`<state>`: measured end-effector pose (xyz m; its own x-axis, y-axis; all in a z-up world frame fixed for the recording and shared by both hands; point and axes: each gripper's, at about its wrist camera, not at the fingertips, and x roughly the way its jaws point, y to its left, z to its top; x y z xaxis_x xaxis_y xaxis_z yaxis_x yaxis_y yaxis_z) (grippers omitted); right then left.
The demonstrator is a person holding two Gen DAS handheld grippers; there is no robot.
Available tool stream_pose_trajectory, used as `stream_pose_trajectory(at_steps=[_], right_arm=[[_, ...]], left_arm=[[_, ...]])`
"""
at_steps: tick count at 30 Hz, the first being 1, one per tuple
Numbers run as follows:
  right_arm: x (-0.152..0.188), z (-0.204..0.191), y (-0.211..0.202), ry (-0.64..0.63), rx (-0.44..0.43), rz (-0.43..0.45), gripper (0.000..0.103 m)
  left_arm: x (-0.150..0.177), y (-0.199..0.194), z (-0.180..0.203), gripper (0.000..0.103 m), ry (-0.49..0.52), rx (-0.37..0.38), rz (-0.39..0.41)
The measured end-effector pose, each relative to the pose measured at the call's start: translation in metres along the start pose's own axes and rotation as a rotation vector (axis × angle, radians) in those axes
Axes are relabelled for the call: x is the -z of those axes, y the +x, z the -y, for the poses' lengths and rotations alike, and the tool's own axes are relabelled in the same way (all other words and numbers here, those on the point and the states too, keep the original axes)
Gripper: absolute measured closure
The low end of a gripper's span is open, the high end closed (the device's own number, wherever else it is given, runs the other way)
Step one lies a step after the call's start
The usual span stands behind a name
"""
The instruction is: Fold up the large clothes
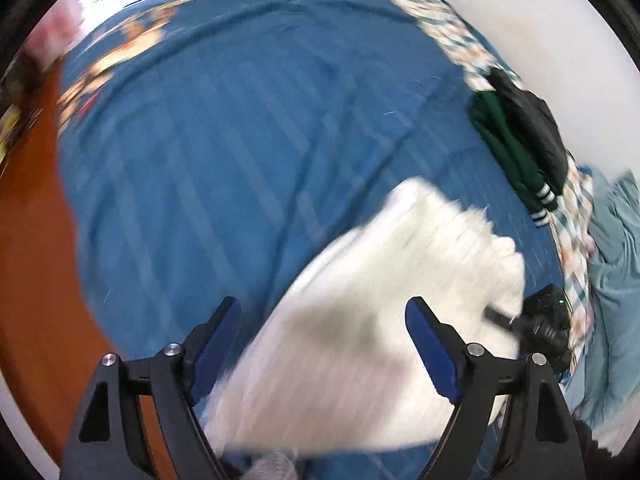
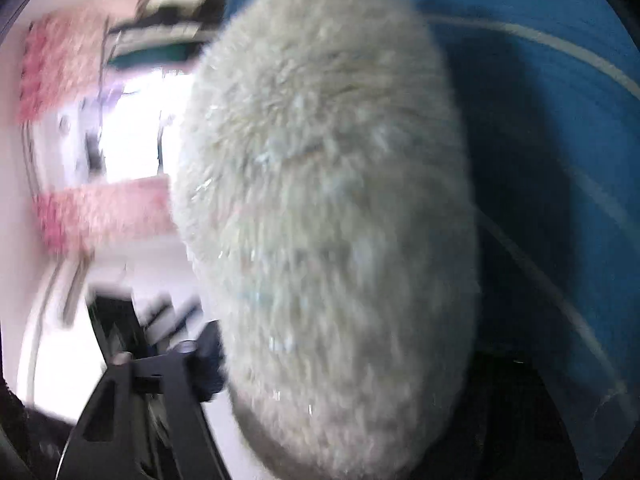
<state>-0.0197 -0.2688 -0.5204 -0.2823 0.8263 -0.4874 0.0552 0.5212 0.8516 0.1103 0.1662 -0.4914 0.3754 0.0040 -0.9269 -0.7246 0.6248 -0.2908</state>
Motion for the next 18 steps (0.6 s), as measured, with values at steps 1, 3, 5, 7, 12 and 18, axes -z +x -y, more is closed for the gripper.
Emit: stream_pose_trajectory(at_steps=[1,3,5,7,12,18], right_arm=[[0.008,0.004,-0.008,0.089,-0.031,0.054,0.042],[0.025,0.01,-0.018,0.22,-0.097,0.123,0.043],[0.05,0.02,-0.034,0.359,-0.172,0.209,0.043],[0.067,0.026,-0.046,0.404,-0.202,0.265,0.044],[0.082,0.047,-0.059,0.358,-0.135,0.257,0.03],[0.068,0.051,-0.053,0.17,-0.047,0.2,0.016]], left_arm=[[0.012,-0.004,-0.006,0.02,-0.03,-0.014,-0.011],[0.033,-0.008,-0.011,0.02,-0.084,-0.001,-0.034],[0.053,-0.005,-0.011,0.02,-0.128,0.047,-0.065],[0.06,0.006,-0.004,0.02,-0.136,0.094,-0.09],[0.047,0.057,0.014,0.02,-0.217,0.28,-0.086],[0.024,0.101,0.025,0.04,-0.236,0.291,-0.043]])
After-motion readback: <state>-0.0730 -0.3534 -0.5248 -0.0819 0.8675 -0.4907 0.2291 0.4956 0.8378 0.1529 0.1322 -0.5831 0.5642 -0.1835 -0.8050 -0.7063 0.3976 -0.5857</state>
